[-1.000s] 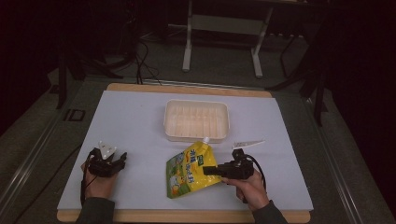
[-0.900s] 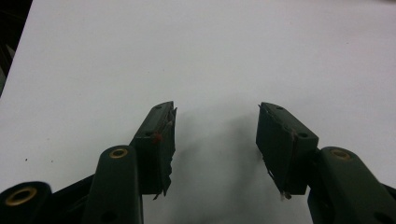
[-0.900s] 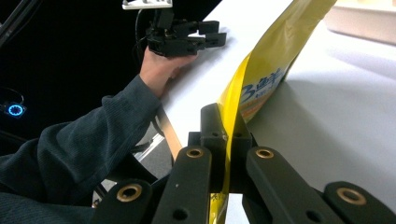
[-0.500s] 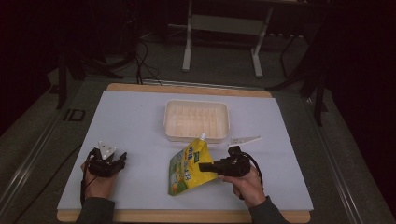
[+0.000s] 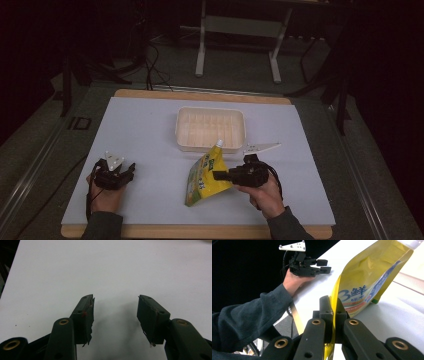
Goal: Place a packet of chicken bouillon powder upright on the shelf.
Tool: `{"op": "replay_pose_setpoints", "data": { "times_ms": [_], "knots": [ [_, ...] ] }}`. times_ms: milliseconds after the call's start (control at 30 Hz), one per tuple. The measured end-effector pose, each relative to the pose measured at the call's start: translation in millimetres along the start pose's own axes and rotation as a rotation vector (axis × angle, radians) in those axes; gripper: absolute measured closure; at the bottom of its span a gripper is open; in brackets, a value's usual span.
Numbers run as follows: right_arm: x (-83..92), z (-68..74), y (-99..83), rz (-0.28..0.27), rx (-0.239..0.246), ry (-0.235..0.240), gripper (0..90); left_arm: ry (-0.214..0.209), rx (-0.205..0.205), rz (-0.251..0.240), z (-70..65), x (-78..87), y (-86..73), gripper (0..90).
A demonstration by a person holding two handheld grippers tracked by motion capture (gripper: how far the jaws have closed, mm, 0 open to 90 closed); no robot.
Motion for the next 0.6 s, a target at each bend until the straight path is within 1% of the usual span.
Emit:
{"op": "replay_pose_setpoints", "data": {
  "times_ms": [67, 600],
  "knots": [
    [0.1, 1.1, 1.6, -0.001, 0.011, -0.012, 90.0, 0.000, 0.002, -0.002, 0.0, 0.1, 0.0, 46.9],
    [-1.1, 8.1, 14.4, 0.014, 0.071, -0.050, 90.0, -0.002, 0.001, -0.003, 0.0, 0.2, 0.1, 46.8]
  ]
}}
Point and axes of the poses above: each handheld gripper's, and its own axes: x roughly backward along the jaws, y roughly out of its top, z roughly to its left, the point moved 2 cm from there along -x, roughly forward along the jaws, and after that the axes turned 3 degrees about -y, right-handed, at the moved point
